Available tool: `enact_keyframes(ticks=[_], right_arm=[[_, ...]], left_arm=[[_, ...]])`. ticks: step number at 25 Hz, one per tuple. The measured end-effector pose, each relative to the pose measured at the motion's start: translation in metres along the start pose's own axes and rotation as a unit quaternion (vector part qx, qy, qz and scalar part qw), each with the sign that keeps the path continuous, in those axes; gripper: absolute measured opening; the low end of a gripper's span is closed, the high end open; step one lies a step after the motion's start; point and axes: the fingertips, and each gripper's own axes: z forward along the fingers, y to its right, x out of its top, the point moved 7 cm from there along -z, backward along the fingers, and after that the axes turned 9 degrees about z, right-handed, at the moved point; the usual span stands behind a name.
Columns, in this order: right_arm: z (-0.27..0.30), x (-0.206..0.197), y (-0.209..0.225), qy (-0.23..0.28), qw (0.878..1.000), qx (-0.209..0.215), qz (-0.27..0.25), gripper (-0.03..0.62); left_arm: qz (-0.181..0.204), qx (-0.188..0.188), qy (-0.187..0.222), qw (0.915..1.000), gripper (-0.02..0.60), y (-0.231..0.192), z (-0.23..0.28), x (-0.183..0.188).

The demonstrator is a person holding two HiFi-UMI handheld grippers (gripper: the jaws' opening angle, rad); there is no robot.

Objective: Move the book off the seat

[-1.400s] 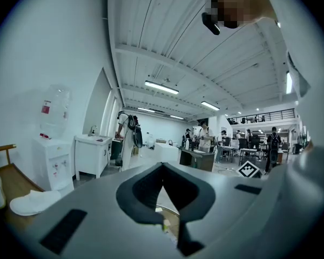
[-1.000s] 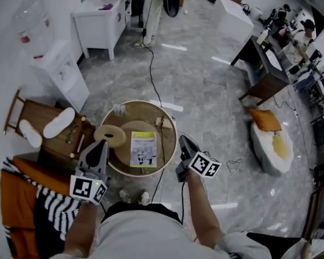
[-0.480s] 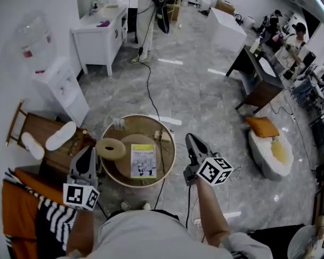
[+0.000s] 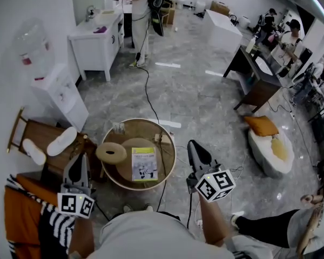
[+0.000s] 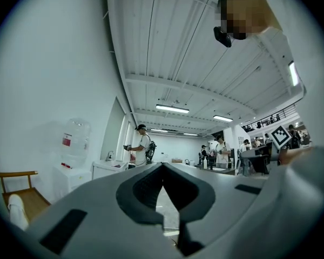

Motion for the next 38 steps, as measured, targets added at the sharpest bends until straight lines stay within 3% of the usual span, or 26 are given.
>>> enact_keyframes(ticks=[8, 13, 34, 38], right_arm=[[-0.030, -0.017, -0.038, -0.013, 0.999, -0.025, -0.045, 0.021], [-0.024, -0.020, -0.046, -0.014, 0.998, -0.019, -0.060, 0.022], [-0.017, -0.039, -0.086, -0.022, 0.998, 0.005, -0.056, 0.023], [-0.020, -0.044, -0.095, -0.021, 0.996, 0.005, -0.081, 0.021]], left_arm=[[-0.009, 0.009, -0.014, 0.9998, 0.017, -0.005, -0.024, -0.008], [-0.009, 0.010, -0.014, 0.9998, 0.017, -0.005, -0.029, -0.008], [-0.006, 0.024, -0.013, 0.9996, 0.017, -0.019, -0.077, -0.006], [-0.008, 0.024, -0.012, 0.9996, 0.017, -0.020, -0.084, -0.009]])
